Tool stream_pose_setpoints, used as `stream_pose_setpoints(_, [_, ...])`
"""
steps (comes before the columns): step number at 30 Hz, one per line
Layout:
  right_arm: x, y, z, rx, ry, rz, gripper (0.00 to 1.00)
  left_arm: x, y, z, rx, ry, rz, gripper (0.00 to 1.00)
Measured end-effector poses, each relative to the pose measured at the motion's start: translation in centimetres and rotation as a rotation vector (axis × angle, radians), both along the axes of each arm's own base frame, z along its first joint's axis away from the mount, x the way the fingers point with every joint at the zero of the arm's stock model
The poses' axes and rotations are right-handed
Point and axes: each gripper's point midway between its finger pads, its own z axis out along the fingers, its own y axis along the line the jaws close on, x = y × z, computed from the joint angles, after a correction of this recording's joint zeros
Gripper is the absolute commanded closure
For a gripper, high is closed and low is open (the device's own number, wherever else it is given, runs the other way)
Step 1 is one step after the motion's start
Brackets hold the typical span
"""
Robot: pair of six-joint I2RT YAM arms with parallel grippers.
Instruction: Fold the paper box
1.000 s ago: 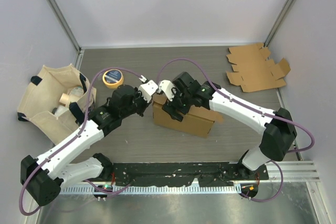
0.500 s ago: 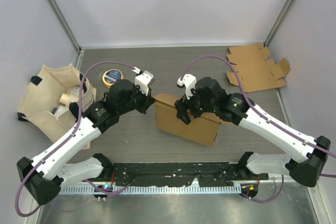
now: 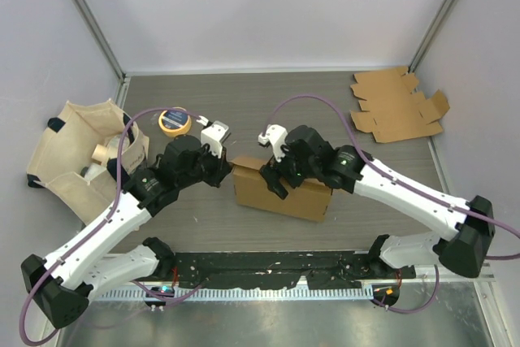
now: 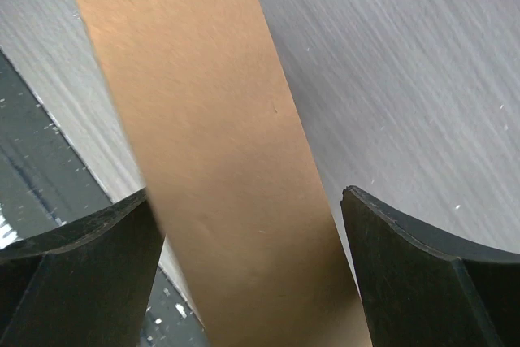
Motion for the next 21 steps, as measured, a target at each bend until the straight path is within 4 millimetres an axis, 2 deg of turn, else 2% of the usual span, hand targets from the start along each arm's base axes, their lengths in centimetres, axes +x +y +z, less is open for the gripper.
stream_pose_setpoints(7, [1.6, 3.8, -1.4, -0.138, -0.082, 0.124, 0.10, -0.5, 0.9, -1.2, 0.045, 0.032, 0.013, 1.00])
stream_pose_setpoints(10, [2.2, 5.1, -1.2, -0.158, -0.099, 0.152, 0.10, -0.6, 1.1, -1.4, 0.053, 0.037, 0.017, 1.00])
stream_pose_setpoints(12, [2.4, 5.3, -0.5, -0.154, -0.112, 0.148, 0.10, -0.6, 1.2, -1.4, 0.056, 0.037, 0.022, 1.00])
stream_pose_setpoints(14, [2.6, 5.3, 0.7, -0.133, -0.125, 0.120, 0.10, -0.6, 1.2, -1.5, 0.060, 0.044, 0.022, 1.00])
stream_pose_setpoints(17, [2.7, 4.9, 3.8, -0.067, -0.157, 0.062, 0.10, -0.7, 1.2, -1.9, 0.073, 0.068, 0.026, 1.00])
stream_pose_setpoints(21, [1.7, 2.7, 8.5, 0.045, -0.197, -0.014, 0.10, -0.8, 1.1, -1.5, 0.083, 0.104, 0.033, 1.00])
